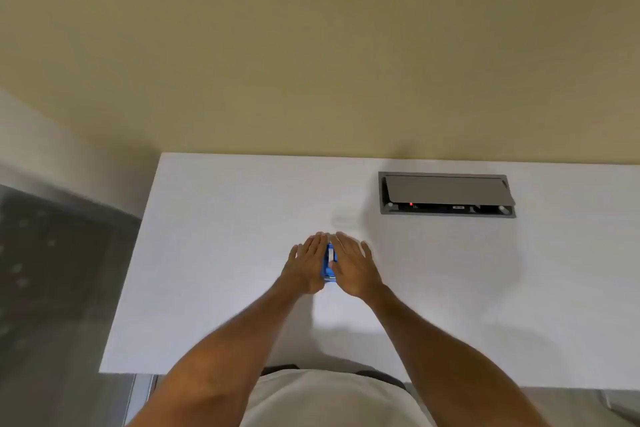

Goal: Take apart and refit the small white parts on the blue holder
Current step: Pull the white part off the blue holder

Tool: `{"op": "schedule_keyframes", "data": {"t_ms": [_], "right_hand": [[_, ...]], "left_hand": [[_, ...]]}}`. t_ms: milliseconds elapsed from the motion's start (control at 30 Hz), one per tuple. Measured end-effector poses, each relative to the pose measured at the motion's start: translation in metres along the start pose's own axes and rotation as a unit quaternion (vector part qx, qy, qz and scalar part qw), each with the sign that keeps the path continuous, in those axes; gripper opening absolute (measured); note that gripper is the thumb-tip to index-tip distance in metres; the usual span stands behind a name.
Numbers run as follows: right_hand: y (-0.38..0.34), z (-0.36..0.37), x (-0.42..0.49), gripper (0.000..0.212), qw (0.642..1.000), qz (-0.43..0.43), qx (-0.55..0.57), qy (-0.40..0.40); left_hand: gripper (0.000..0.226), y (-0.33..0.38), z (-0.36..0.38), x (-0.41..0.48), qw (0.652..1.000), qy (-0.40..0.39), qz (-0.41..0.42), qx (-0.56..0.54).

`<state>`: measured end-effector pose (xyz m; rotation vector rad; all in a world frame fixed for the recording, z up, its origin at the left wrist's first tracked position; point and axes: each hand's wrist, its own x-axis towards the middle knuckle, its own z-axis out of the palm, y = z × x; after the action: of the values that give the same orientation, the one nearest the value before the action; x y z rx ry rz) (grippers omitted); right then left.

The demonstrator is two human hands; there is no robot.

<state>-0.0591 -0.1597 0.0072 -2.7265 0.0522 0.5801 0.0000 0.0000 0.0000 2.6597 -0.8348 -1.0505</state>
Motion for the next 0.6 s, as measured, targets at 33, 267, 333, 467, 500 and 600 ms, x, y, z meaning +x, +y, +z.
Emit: {"op": "schedule_keyframes", "data": {"t_ms": [33,267,333,467,500,600], "right_hand": [[0.0,0.002,-0.001,0.067,1.0,-0.001,0.0,-0.001],[0.0,0.01,-0.004,0.068,1.0,0.015,-0.01,-0.016],[0.0,0.011,-0.003,0.066,1.0,0.02,-0.008,-0.013],[0.0,0.013,0.002,0.069,1.0,0.018,-0.004,-0.021],[0.0,0.014,0.003,0.071,1.0,0.017,-0.008,-0.023],[-0.001,0.015,0.008,0.074,0.999,0.019,-0.019,-0.026]], "left_hand": [[0.106,0.0,0.003,0.001,1.0,0.009,0.01,0.005],[0.104,-0.013,0.021,-0.001,1.0,0.014,0.013,0.001],[0.103,-0.016,0.026,-0.001,0.999,0.025,0.015,-0.013],[0.102,-0.019,0.036,0.003,0.998,0.044,0.021,-0.038],[0.101,-0.02,0.038,0.004,0.998,0.05,0.022,-0.041],[0.097,-0.023,0.045,0.006,0.996,0.07,0.018,-0.048]]}}
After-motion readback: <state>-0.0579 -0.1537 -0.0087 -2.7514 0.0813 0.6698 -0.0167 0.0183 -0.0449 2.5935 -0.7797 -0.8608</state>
